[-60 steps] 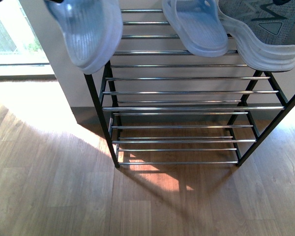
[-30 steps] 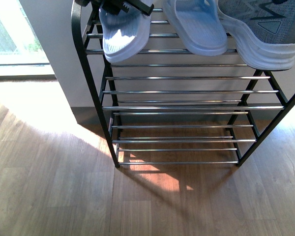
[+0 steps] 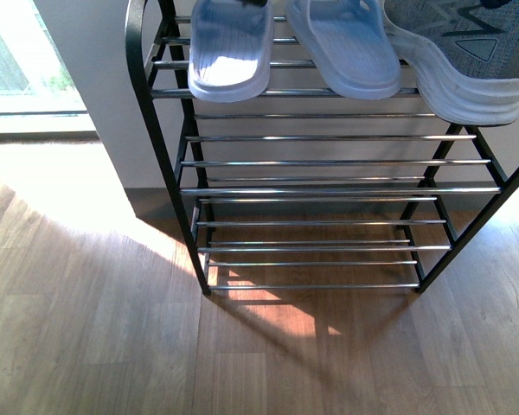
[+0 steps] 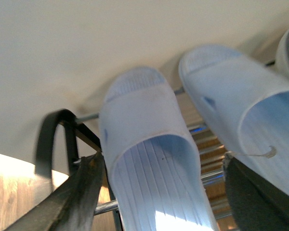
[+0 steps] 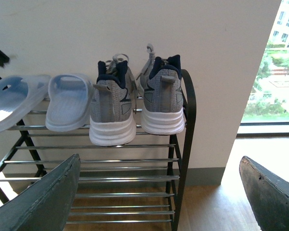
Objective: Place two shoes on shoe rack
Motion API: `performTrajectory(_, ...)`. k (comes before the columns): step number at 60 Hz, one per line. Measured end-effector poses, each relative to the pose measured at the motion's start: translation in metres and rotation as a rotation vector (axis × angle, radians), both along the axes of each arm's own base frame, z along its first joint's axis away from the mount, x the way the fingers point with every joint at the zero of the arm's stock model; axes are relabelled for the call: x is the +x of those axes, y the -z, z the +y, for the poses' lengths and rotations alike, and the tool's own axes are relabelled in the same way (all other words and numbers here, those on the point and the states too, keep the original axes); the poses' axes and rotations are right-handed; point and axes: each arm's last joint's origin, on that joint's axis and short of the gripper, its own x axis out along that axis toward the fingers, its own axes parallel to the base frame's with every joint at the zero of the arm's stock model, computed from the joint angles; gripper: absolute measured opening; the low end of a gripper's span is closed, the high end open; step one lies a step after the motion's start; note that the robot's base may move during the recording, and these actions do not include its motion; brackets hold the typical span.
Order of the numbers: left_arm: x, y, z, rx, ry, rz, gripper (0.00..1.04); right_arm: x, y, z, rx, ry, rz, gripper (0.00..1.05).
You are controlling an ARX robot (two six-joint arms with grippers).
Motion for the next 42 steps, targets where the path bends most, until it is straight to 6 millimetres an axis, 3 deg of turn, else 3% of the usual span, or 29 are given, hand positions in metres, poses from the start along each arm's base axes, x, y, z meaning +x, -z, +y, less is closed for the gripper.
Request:
performTrajectory(4,-0.018,-0.018,0.006,-0.027,-0.031,-0.088,0.86,0.000,0.000,0.000,0.000,0.000,0.000,0.96)
performTrajectory(10,-0.039,-0.028,0.027,-0.109,-0.202,-0.356,0.70,0.000,0.000,0.000,0.000,-0.002,0.000,0.96)
performTrajectory(15,-0.060,-0.013,0.056,-0.158,-0.246,-0.454,0.56,0.000,0.000,0.000,0.000,0.001,0.000,0.96)
performTrajectory(27,-0.109,0.023,0.109,-0.152,-0.269,-0.456,0.26,0.000,0.000,0.000,0.000,0.000,0.000,0.96)
performTrajectory(33,-0.144,0.036,0.133,-0.156,-0.255,-0.453,0.01,0.000,0.000,0.000,0.000,0.000,0.000,0.96)
performTrajectory(42,-0.181,0.051,0.158,-0.147,-0.263,-0.440,0.01,0.000,0.000,0.000,0.000,0.000,0.000,0.96)
